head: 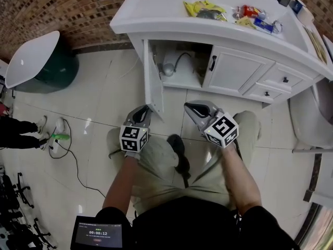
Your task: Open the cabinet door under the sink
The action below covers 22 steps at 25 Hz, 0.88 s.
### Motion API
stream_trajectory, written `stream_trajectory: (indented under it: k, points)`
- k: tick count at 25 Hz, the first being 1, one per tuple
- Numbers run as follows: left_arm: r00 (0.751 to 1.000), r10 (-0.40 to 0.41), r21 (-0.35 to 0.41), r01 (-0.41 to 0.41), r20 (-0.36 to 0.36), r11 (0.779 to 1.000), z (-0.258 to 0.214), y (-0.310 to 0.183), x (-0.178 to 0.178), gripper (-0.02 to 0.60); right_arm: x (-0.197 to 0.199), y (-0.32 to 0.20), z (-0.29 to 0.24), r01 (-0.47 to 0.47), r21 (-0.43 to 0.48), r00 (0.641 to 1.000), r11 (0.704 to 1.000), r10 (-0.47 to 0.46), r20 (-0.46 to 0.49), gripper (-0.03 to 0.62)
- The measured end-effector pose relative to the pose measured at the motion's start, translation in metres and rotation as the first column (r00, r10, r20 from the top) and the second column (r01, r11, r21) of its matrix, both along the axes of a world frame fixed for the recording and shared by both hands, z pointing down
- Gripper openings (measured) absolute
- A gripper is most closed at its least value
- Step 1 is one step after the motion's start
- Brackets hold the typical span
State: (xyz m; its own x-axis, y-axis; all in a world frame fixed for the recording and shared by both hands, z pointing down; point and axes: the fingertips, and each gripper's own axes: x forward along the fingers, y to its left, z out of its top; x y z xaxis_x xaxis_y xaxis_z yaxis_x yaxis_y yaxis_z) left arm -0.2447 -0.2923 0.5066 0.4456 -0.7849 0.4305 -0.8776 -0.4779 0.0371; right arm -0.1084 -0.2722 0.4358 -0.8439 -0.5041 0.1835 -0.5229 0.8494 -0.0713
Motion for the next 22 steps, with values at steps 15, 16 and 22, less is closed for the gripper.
stream_trajectory:
  k: [15, 16, 22]
  points:
    - [0.952, -0.235, 0.013, 0.242, -0.198, 0.97, -0.009, -0.006, -0.09, 0.046, -0.038, 0.001, 0.005, 0.052, -0.019, 0.998, 0.998, -0.051, 0.028, -0.008]
    - [0.946, -0.237, 0.028, 0.25, -0.222, 0.968, -0.014, -0.003, -0.091, 0.044, -0.039, 0.001, 0.005, 0.053, -0.022, 0.998, 0.998, -0.052, 0.028, -0.008]
    - [0.95, -0.163, 0.12, 0.201, -0.268, 0.972, -0.044, 0.011, -0.074, 0.04, -0.034, 0.005, 0.002, 0.045, -0.026, 0.999, 0.999, -0.044, 0.029, -0.008]
